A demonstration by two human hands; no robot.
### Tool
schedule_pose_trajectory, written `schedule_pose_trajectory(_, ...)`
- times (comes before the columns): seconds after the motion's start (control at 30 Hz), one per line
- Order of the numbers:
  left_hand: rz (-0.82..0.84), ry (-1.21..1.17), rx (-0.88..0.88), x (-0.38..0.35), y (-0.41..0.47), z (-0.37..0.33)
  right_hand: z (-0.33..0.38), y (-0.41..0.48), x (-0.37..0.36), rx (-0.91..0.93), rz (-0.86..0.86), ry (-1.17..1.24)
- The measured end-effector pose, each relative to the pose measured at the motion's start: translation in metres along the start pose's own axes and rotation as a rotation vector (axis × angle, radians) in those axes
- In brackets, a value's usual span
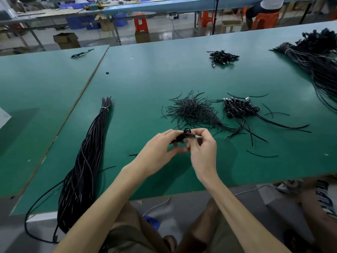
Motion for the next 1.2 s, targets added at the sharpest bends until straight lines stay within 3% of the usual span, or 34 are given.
schedule_pose_trajectory(0.07,-0.018,0.069,0.053,0.0,0.001,-0.002,0.0,0.001,0.001,0.013,-0.007,-0.019)
schedule_pose_trajectory(0.23,0.029,-0.249,0.124,-0.007,0.003,-0.007,0.001,0.002,0.007,0.018,-0.04,-0.018)
schedule_pose_trajectory(0.53,0.143,-0.5,-0.022,0.003,0.005,-0.022,-0.002,0.003,0.012,-0.001,-0.086,-0.027)
schedule_pose_trajectory(0.7,0.039,-0.397,-0.002,0.007,0.004,-0.017,-0.011,0.005,0.006,-0.061,-0.017,-0.048)
schedule_pose_trajectory(0.83,-0.016,-0.406,0.111,0.009,0.009,-0.008,-0.013,0.004,-0.007,-0.068,0.08,-0.187)
schedule_pose_trajectory(1.0,-0.133,-0.437,0.287,0.029,0.021,0.01,-0.005,-0.004,-0.024,-0.041,0.177,-0.134)
schedule_pose_trajectory(1.2,-0.003,-0.477,0.425,0.013,0.039,0.024,0.003,-0.008,-0.028,0.033,0.21,-0.179)
Point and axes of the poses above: each hand's wrist, its own y-axis towards the middle knuckle, its own x-axis out of the back of the hand, z = x × y, the point moved 10 cm from there along y, towards the middle knuckle, and after that the axes turned 15 degrees about y, right-handed, at the moved point
